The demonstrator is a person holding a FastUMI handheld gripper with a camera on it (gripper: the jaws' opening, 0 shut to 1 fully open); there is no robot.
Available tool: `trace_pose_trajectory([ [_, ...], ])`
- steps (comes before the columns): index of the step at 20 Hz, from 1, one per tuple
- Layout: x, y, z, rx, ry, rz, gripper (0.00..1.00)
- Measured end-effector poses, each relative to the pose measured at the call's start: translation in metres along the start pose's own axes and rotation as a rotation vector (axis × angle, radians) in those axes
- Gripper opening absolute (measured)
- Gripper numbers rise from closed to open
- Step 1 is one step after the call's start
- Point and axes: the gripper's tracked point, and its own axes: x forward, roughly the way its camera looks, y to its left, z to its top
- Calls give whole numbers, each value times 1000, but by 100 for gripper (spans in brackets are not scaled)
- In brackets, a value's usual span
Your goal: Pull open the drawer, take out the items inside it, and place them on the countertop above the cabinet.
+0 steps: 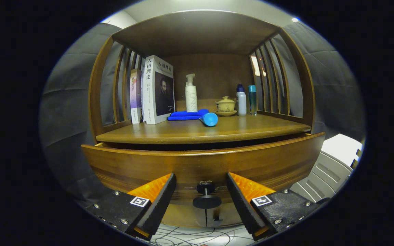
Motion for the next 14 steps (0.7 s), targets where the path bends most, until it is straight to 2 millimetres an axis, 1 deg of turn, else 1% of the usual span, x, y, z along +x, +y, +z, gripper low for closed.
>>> trace_pose_trajectory([
  [7,28,-1,4,-2,7,0,93],
  [9,33,0,4,-8,6,-11,93],
  [14,32,1,3,-45,4,-17,93],
])
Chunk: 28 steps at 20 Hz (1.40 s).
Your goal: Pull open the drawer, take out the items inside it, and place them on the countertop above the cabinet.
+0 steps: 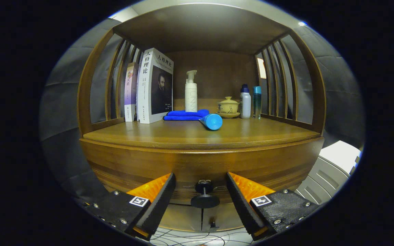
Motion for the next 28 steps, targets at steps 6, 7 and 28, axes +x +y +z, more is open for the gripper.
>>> trace_pose_trajectory([
  [6,-26,-11,38,14,-55,48,94],
  [7,-32,-13,55,48,-94,58,94],
  [28,-154,-82,224,-159,-223,-59,95],
])
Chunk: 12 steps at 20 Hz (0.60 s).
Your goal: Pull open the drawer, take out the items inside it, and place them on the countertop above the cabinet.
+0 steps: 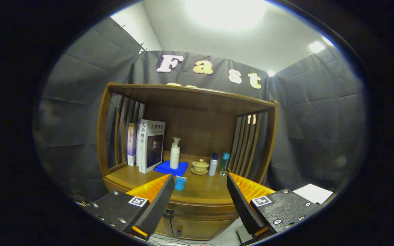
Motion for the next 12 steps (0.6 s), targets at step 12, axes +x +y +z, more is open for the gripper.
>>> trace_pose_trajectory([
  [12,-13,-25,13,-199,-47,-104,95],
])
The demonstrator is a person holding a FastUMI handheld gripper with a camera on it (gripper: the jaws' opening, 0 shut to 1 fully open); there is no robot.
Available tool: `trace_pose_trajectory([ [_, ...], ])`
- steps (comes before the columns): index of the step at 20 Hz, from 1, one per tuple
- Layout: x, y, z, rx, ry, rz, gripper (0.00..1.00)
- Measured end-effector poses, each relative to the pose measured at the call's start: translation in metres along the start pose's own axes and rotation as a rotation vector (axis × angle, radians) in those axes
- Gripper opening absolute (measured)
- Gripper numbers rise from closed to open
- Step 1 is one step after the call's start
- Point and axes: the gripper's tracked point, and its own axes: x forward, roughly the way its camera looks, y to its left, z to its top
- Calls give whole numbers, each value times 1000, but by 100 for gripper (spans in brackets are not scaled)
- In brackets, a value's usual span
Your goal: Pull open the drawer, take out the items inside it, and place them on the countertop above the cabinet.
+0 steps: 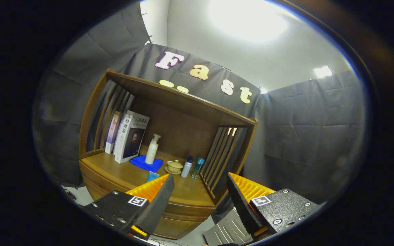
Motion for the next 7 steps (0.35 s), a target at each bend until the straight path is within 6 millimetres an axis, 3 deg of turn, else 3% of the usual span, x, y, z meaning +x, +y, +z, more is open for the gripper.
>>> trace_pose_trajectory([
  [7,5,10,-16,-42,43,15,95],
])
